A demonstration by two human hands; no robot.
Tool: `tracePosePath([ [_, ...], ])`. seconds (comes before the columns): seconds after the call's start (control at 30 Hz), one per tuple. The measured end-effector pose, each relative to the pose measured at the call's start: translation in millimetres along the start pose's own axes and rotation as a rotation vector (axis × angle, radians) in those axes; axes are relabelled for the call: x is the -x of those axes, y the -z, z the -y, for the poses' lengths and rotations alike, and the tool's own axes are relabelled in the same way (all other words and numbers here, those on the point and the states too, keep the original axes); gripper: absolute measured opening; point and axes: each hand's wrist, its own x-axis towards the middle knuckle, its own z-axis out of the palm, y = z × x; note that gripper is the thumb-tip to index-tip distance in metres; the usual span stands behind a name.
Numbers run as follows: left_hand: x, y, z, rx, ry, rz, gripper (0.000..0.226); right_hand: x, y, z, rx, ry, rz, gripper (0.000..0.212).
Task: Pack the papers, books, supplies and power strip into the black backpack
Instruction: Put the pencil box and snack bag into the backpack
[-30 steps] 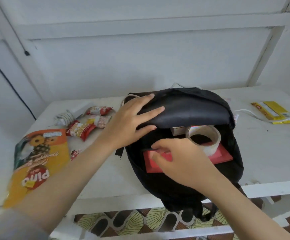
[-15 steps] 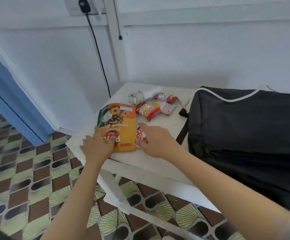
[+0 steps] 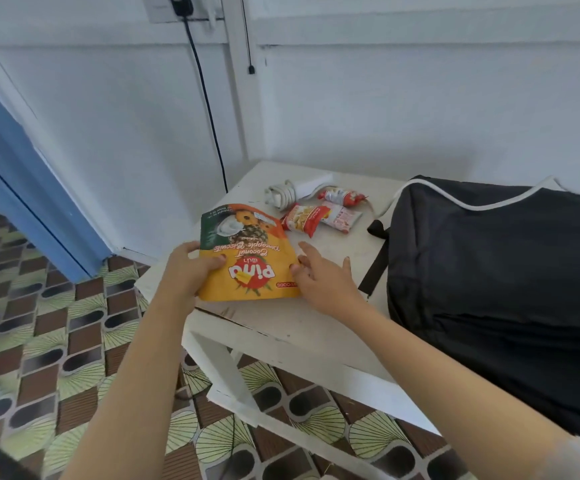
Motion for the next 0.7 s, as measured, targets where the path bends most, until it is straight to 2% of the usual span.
tracePosePath([
  [0.13, 15.8, -7.4, -9.7, -0.102, -0.293, 0.002, 0.079, 1.3, 4.6, 2.3, -0.19, -0.044, -0.058, 0.051],
  [0.2, 24.3, -9.9, -13.2, -0.111, -0.39, 0.042, 0.07, 1.3, 5.3, 3.4, -0.233, -0.055, -0.073, 0.049],
  [0.37, 40.8, -13.5, -23.3, 0.04, -0.427, 0.093, 0.036, 5.3, 9.8, 9.3, -0.531, -0.021, -0.146, 0.053],
  [0.43, 44.3, -15.2, -27.7, 0.148, -0.423, 0.08, 0.033, 11.3, 17.2, 15.4, -0.765, -0.002, -0.235, 0.054],
  [0.53, 51.3, -24.2, -34.2, 0.303, -0.419, 0.075, 0.032, 25.6, 28.6, 21.1, -1.062, 0.061, -0.51, 0.046],
  [0.6, 58.6, -36.6, -38.4, 0.37, -0.413, 0.112, 0.033, 38.1, 33.1, 25.2, -1.165, 0.163, -0.629, 0.051],
  [0.7, 72.4, -64.0, -42.2, 0.454, -0.405, 0.175, 0.035, 56.3, 41.5, 30.9, -1.215, 0.292, -0.682, 0.063],
])
